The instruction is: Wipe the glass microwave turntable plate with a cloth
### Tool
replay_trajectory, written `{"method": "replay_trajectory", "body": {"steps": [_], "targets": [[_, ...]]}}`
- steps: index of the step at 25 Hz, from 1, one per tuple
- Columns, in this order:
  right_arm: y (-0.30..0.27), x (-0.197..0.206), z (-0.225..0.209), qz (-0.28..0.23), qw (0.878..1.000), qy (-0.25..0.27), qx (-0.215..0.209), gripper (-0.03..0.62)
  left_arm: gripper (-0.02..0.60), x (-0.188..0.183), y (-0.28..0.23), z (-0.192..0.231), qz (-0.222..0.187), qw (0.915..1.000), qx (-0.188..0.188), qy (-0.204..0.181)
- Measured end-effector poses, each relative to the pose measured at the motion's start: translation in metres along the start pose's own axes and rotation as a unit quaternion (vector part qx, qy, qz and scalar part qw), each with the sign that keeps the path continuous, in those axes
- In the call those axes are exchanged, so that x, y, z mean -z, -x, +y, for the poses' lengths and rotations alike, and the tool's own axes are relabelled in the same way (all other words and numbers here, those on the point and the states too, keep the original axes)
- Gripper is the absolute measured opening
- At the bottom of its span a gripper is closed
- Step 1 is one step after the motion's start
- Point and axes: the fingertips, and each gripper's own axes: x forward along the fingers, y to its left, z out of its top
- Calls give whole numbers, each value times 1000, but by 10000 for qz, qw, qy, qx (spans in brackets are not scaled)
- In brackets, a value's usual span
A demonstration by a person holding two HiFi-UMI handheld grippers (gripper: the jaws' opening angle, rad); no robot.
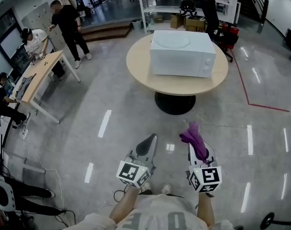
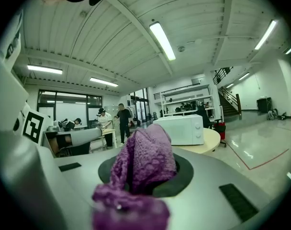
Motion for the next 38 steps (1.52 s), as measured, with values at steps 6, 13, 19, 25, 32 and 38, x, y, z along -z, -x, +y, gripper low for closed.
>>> {"method": "replay_trajectory", "body": {"steps": [6,13,19,25,32,38], "targets": [[12,20,0,147,9988,-437,-164,48,3,8,12,4,25,9993,-274,258],[-1,27,-8,254,9995,-127,-118,48,3,17,-14,8,109,9999,-52,36],[-30,34,-48,365,9984,-262,347,48,3,35,-57,39,293,9993,93,-234],[-100,11,-76,358,9975,-370,492,48,3,28,-128,94,175,9997,43,136],[-201,-10,-94,391,9977,-329,441,48,3,14,-211,157,101,9996,196,197],[-257,-16,-109,477,9976,-213,464,49,3,11,-262,194,187,9991,345,177]]}}
